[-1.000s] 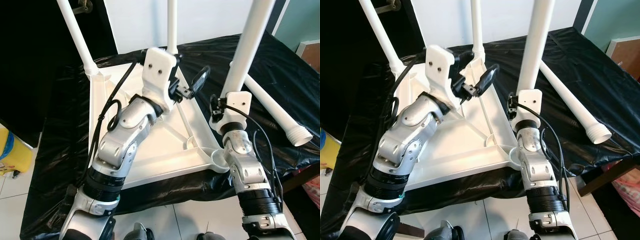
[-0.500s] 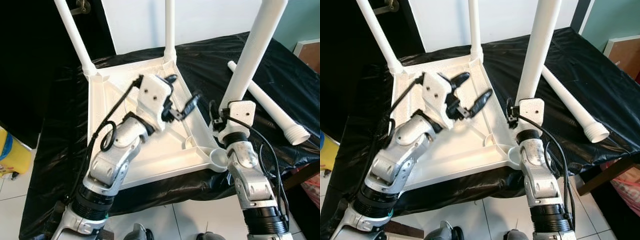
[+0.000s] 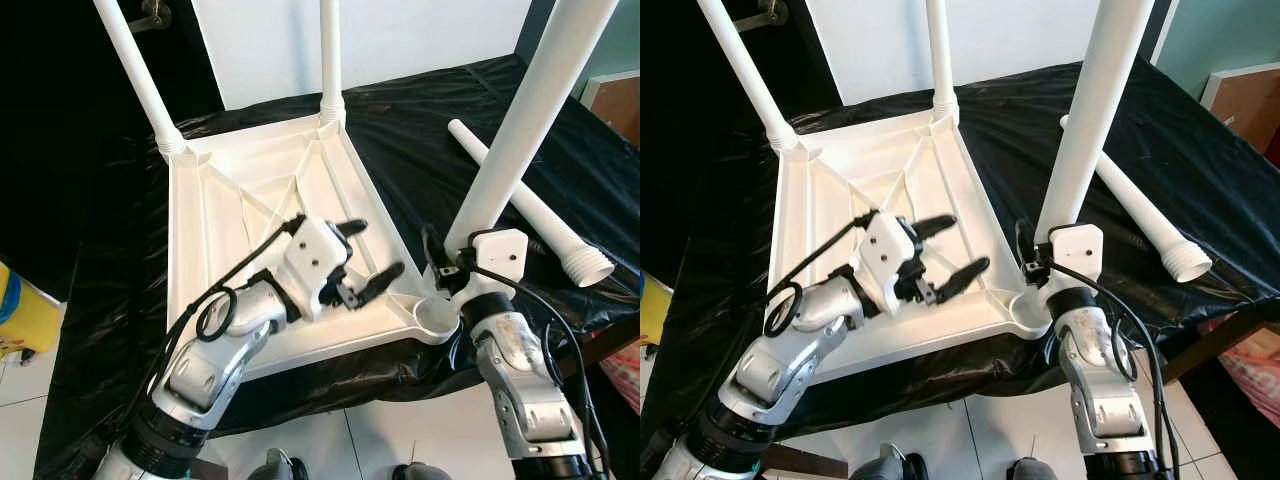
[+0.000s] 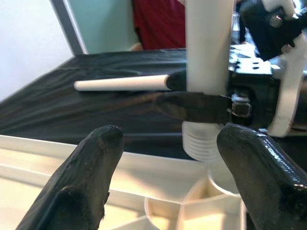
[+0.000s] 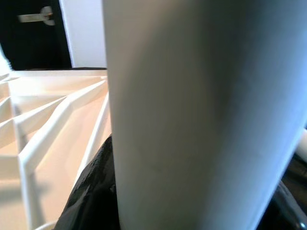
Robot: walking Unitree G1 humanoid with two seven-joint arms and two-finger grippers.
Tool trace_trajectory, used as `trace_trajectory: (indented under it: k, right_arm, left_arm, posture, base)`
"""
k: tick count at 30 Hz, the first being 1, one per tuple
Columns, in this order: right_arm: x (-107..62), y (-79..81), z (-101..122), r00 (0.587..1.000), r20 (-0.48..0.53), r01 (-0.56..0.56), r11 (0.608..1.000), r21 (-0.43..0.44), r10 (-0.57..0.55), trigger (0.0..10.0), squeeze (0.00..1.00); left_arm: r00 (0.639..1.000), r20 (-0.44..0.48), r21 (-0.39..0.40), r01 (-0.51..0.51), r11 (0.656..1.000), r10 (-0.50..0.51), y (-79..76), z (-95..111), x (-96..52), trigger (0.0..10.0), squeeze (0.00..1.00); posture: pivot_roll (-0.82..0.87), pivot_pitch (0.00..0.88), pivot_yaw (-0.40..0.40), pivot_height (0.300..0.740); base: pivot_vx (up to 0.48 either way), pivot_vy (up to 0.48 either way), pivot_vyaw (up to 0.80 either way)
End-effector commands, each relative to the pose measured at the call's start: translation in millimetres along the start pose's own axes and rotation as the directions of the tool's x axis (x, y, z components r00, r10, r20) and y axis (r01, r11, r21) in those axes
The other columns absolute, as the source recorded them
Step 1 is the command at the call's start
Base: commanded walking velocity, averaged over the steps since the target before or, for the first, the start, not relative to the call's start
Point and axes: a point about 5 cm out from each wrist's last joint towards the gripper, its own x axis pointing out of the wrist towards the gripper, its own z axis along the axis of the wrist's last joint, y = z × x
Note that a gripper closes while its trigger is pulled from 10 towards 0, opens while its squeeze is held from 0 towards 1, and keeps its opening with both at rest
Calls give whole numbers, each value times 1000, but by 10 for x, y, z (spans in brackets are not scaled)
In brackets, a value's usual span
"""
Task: Building children table
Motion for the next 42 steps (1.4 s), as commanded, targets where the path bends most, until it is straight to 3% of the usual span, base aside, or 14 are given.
trace_trajectory:
  k: [1, 15, 42]
  right_arm:
    - [-33, 39, 51, 999, 26, -41, 999, 9, 40, 10000, 0]
    - [-224, 120, -17, 986, -10, -166, 986, 28, 167, 10000, 0]
    - [-443, 85, -137, 965, -81, -251, 968, 7, 251, 10000, 0]
  left_arm:
    - [998, -28, 11, 49, 999, -49, -43, -44, -29, 10000, 0]
    - [989, -67, -43, 132, 990, -135, -149, -115, -140, 10000, 0]
    - [987, -77, -39, 140, 989, -143, -145, -112, -168, 10000, 0]
  posture:
    - [-71, 122, 80, 740]
    - [-73, 133, 78, 740]
    - [-85, 125, 77, 740]
  base:
    - [0, 0, 0]
    - [0, 0, 0]
    - [0, 0, 0]
